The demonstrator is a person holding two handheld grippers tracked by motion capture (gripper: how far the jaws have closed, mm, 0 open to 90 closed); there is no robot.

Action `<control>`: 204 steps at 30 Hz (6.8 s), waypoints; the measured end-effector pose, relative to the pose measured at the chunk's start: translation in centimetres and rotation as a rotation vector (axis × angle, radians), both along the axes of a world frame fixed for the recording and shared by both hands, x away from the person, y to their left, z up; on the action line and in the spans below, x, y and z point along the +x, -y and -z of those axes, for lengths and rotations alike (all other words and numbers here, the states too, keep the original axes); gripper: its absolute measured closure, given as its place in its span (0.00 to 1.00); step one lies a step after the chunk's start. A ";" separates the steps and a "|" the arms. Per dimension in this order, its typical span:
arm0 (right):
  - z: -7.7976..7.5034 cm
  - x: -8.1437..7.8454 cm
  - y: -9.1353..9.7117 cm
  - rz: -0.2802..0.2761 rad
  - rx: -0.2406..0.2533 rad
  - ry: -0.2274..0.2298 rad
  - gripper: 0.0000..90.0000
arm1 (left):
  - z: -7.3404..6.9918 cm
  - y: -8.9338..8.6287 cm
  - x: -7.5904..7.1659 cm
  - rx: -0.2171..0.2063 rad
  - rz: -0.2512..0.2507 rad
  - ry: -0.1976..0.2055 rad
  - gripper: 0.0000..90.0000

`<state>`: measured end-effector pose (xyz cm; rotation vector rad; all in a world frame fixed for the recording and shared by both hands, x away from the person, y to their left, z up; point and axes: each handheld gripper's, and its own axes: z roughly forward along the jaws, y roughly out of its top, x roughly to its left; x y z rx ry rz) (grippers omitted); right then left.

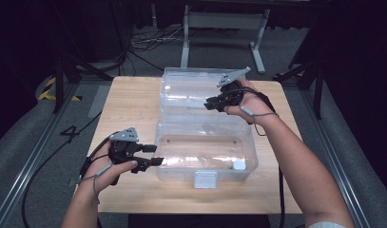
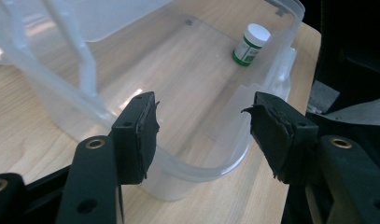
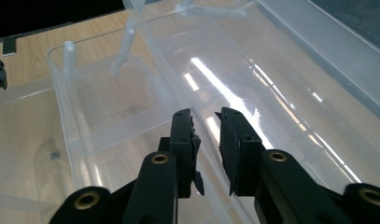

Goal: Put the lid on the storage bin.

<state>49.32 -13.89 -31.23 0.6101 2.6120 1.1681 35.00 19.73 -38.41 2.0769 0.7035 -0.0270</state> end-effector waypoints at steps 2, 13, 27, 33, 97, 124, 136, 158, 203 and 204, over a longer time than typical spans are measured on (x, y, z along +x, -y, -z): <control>0.0 0.0 0.0 0.001 0.003 -0.001 0.84 | 0.1 0.3 0.0 0.001 0.009 -0.001 0.46; 0.1 -0.1 0.0 0.004 0.006 0.001 0.85 | 0.8 2.3 -0.1 0.009 0.075 -0.019 0.46; 0.1 -0.1 0.0 0.008 0.007 0.000 0.85 | 1.9 4.3 -0.3 0.045 0.147 -0.055 0.48; 0.1 -0.1 0.1 0.007 0.007 0.002 0.85 | 2.5 4.9 -0.3 0.058 0.174 -0.082 0.52; -1.0 -3.9 0.1 -0.086 -0.044 0.073 0.93 | 3.0 5.4 -0.3 0.146 0.173 -0.076 0.80; -1.3 -6.2 0.3 -0.126 -0.039 0.060 0.93 | 3.0 5.4 -0.3 0.144 0.175 -0.076 0.80; -1.2 -7.0 0.4 -0.141 -0.036 0.064 0.93 | 3.0 5.4 -0.3 0.146 0.178 -0.074 0.80; -1.0 -8.2 0.6 -0.174 -0.034 0.057 0.93 | 3.0 5.4 -0.3 0.144 0.177 -0.074 0.80; -0.3 -9.7 0.9 -0.215 -0.028 0.022 0.93 | 3.0 5.4 -0.3 0.137 0.172 -0.077 0.80; -0.3 -9.7 0.9 -0.217 -0.026 0.021 0.93 | 3.0 5.4 -0.3 0.137 0.172 -0.077 0.80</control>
